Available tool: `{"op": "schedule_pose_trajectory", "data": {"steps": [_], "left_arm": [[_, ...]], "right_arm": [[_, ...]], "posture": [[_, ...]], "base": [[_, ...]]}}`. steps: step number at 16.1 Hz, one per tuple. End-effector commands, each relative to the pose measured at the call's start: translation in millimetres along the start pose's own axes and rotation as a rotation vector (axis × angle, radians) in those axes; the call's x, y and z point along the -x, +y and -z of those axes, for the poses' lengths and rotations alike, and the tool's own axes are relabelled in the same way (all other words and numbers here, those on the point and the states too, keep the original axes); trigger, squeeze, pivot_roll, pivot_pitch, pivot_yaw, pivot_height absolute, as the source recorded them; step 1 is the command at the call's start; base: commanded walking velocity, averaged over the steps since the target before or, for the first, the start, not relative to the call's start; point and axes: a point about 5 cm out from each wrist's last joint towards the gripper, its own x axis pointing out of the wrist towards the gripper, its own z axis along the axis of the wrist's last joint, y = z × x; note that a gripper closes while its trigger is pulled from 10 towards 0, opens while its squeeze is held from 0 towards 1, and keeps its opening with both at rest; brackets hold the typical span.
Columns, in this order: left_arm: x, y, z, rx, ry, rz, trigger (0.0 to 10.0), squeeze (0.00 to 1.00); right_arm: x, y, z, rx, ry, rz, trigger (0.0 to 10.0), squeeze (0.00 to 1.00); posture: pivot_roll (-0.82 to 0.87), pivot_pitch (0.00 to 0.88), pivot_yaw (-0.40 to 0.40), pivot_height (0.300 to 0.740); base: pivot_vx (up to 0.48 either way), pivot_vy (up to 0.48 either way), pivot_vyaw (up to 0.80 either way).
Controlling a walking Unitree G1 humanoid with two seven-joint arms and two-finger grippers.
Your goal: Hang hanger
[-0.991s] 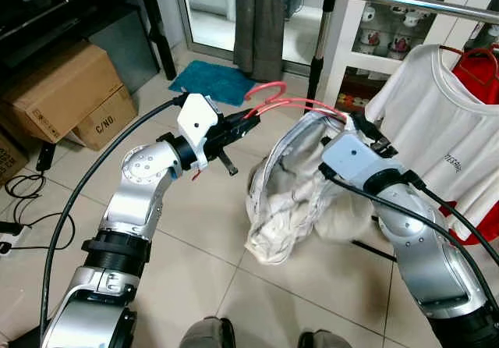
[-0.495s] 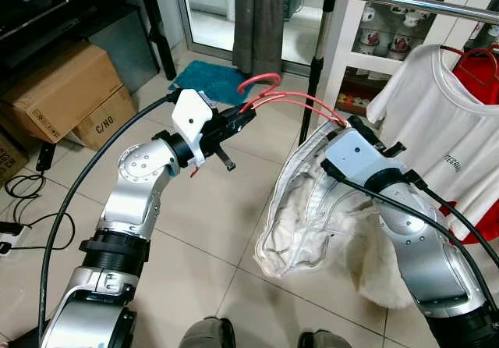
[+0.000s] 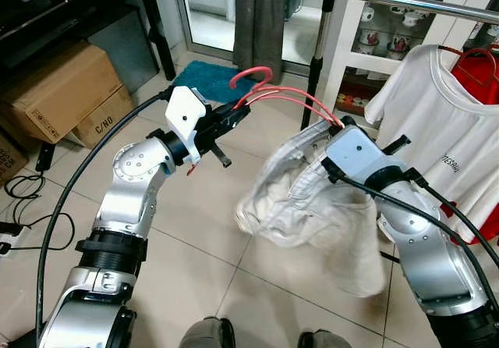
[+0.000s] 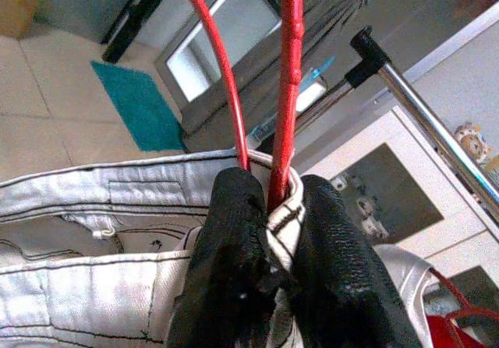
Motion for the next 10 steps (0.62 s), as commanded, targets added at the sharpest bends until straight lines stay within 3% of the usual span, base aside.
{"op": "schedule_pose_trajectory", "data": {"steps": [1,3,4,5,8,10], "left_arm": [[-2.8,6.9,-18,-0.017,-0.087,-0.021,0.0,0.0],[5.6,16.1,-15,-0.02,-0.06,-0.045,0.0,0.0],[7.5,17.8,-15,-0.019,-0.056,-0.05,0.0,0.0],[16.0,25.1,-13,-0.02,-0.039,-0.07,0.0,0.0],[30.2,33.1,-9,-0.018,-0.01,-0.08,0.0,0.0],[34.5,34.6,-8,-0.012,0.004,-0.069,0.0,0.0]], "right_arm": [[-0.7,0.1,-10,-0.036,-0.074,-0.015,0.0,0.0],[-0.6,-7.6,-11,-0.226,-0.122,-0.005,0.0,0.0],[-0.5,-9.0,-11,-0.267,-0.132,-0.003,0.0,0.0],[-0.2,-13.9,-11,-0.411,-0.165,0.005,0.0,0.0],[1.6,-19.0,-13,-0.646,-0.258,-0.004,0.0,0.0],[2.2,-21.3,-13,-0.692,-0.281,-0.004,0.0,0.0]], "posture": [[-0.06,0.086,0.081,0.74],[-0.06,0.087,0.082,0.74],[-0.06,0.087,0.082,0.74],[-0.06,0.088,0.081,0.74],[-0.06,0.089,0.077,0.74],[-0.06,0.09,0.077,0.74]], "base": [[0.0,0.0,0.0],[0.0,0.0,0.0],[0.0,0.0,0.0],[0.0,0.0,0.0],[0.0,0.0,0.0],[0.0,0.0,0.0]]}}
